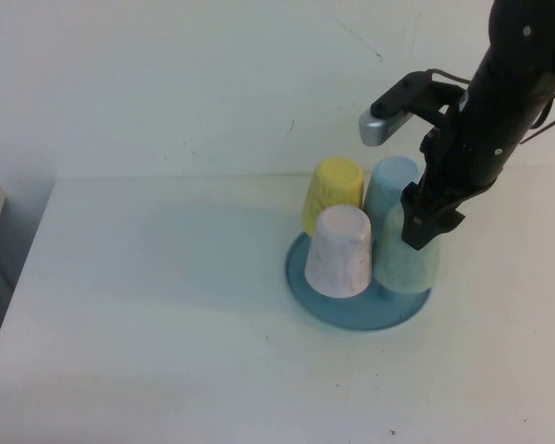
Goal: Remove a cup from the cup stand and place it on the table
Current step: Pick up the cup from the rack
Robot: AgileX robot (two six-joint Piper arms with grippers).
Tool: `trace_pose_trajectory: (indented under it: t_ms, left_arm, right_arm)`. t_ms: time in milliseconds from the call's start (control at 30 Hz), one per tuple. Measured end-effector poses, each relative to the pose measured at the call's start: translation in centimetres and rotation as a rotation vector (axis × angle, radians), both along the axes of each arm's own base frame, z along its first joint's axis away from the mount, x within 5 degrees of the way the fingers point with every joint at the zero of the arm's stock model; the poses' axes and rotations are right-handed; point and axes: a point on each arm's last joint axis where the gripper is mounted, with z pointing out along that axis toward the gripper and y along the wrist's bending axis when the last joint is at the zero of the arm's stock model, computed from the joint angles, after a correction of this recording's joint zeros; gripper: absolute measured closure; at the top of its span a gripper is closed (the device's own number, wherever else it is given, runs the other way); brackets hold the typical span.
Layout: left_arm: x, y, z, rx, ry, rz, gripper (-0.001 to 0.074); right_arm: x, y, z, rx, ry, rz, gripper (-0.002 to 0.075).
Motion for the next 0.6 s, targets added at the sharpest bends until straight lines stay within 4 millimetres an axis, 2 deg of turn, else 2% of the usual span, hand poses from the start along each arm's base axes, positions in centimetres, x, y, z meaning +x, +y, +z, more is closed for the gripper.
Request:
trace_pose_trajectory:
  t_ms: [600]
  left_arm:
    - [0.0,0.0,0.0,0.000,0.000,0.000,0.0738]
  right_arm:
    - [1.9,0.6,-2.5,-0.028,0.026,0.004,0.0170]
